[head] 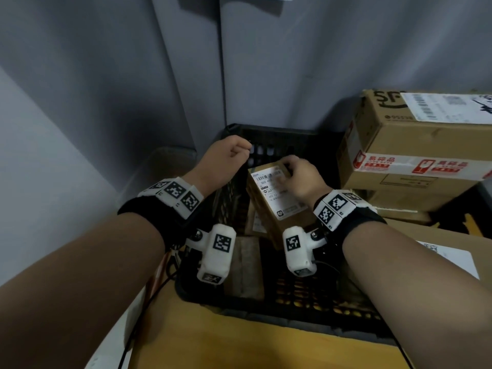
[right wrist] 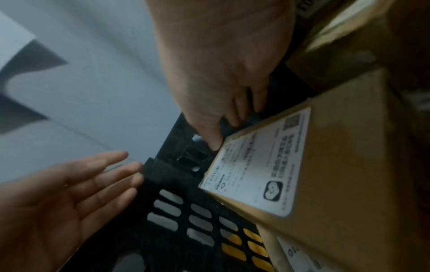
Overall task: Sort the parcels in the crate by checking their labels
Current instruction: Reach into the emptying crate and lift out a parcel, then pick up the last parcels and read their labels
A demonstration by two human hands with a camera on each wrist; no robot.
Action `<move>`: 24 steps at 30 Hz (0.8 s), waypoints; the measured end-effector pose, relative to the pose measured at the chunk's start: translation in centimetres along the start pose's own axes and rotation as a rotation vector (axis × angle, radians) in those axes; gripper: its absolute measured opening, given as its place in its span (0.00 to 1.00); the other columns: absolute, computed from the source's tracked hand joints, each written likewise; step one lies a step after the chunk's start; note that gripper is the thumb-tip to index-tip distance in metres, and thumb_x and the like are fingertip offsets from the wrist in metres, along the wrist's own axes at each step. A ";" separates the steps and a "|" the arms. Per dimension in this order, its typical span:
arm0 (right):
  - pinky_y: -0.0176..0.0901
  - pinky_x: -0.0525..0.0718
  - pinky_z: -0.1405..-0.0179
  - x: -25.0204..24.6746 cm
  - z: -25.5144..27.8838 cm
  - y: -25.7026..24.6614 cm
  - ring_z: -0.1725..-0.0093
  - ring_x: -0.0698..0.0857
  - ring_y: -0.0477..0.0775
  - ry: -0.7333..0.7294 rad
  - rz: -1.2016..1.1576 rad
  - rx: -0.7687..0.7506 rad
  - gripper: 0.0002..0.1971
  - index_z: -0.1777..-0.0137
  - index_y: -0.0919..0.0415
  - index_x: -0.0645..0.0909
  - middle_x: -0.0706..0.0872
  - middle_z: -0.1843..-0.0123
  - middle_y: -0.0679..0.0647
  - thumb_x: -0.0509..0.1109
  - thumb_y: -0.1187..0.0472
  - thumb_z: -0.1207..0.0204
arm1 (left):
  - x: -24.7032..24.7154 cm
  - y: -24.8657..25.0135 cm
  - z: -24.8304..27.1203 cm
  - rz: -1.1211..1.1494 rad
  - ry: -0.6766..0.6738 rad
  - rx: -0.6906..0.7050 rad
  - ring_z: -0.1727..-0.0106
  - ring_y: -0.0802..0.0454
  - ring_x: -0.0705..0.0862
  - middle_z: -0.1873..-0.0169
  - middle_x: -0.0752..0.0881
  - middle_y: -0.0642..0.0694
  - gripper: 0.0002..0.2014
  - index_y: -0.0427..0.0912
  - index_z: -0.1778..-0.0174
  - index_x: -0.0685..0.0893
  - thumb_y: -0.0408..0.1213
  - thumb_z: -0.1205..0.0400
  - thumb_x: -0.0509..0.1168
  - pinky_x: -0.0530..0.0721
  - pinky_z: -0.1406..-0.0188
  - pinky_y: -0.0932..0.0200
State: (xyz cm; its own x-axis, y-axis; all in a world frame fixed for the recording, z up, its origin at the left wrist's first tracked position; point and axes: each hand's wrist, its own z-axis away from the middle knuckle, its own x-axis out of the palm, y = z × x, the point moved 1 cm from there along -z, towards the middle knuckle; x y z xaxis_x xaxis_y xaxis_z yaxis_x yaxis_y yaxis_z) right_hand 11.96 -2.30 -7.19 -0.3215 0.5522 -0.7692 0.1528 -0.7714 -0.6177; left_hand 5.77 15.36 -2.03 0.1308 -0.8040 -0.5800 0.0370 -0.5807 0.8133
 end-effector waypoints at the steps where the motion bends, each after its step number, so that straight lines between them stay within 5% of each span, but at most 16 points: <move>1: 0.54 0.75 0.29 -0.3 0.4 -0.6 0.28 0.74 0.60 -0.023 0.041 -0.089 0.22 0.27 0.52 0.73 0.77 0.30 0.57 0.67 0.56 0.22 | -0.1 0.1 0.1 -0.005 0.005 0.009 0.48 0.57 0.81 0.50 0.83 0.50 0.12 0.40 0.37 0.81 0.35 0.16 0.60 0.78 0.44 0.64; 6: 0.46 0.69 0.30 -1.0 3.0 -4.1 0.25 0.69 0.56 -0.262 0.416 -0.489 0.23 0.26 0.51 0.74 0.74 0.26 0.54 0.68 0.60 0.22 | -1.2 0.1 1.0 -0.016 0.052 0.052 0.48 0.57 0.81 0.49 0.83 0.49 0.12 0.39 0.38 0.81 0.34 0.16 0.61 0.75 0.54 0.76; 11: 0.51 0.73 0.29 1.6 4.9 -6.2 0.25 0.71 0.56 -0.458 0.815 -0.716 0.29 0.23 0.48 0.70 0.74 0.25 0.54 0.70 0.57 0.25 | -3.1 -1.4 2.8 0.004 0.130 0.014 0.56 0.63 0.80 0.59 0.81 0.58 0.08 0.43 0.44 0.82 0.34 0.17 0.62 0.76 0.52 0.68; 18: 0.53 0.70 0.29 5.5 5.2 -6.5 0.23 0.68 0.57 -0.629 1.040 -0.875 0.31 0.20 0.43 0.63 0.70 0.21 0.52 0.68 0.49 0.23 | -4.7 -5.1 6.3 0.016 0.189 -0.108 0.49 0.56 0.81 0.51 0.84 0.48 0.09 0.38 0.42 0.83 0.30 0.18 0.63 0.77 0.47 0.63; 21: 0.54 0.64 0.24 7.7 4.9 -5.8 0.18 0.60 0.59 -0.738 1.128 -0.888 0.32 0.18 0.40 0.57 0.59 0.15 0.53 0.64 0.50 0.20 | -4.7 -6.8 7.4 0.109 0.198 -0.215 0.54 0.55 0.83 0.47 0.85 0.44 0.11 0.39 0.39 0.81 0.31 0.17 0.62 0.80 0.59 0.70; 24: 0.60 0.61 0.22 9.5 4.8 -4.8 0.16 0.54 0.61 -0.848 1.226 -0.846 0.36 0.17 0.38 0.50 0.49 0.13 0.54 0.64 0.55 0.20 | -4.4 -8.1 8.0 0.207 0.179 -0.300 0.52 0.51 0.84 0.45 0.85 0.42 0.09 0.43 0.41 0.79 0.33 0.15 0.60 0.84 0.51 0.60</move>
State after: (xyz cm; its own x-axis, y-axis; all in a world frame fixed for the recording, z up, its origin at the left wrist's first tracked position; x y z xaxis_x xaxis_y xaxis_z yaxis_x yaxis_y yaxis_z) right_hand 3.72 5.11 -10.79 0.0269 -0.7140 -0.6997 0.9933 -0.0597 0.0990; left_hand -3.08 22.60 -6.40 0.3349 -0.8498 -0.4070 0.2757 -0.3247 0.9048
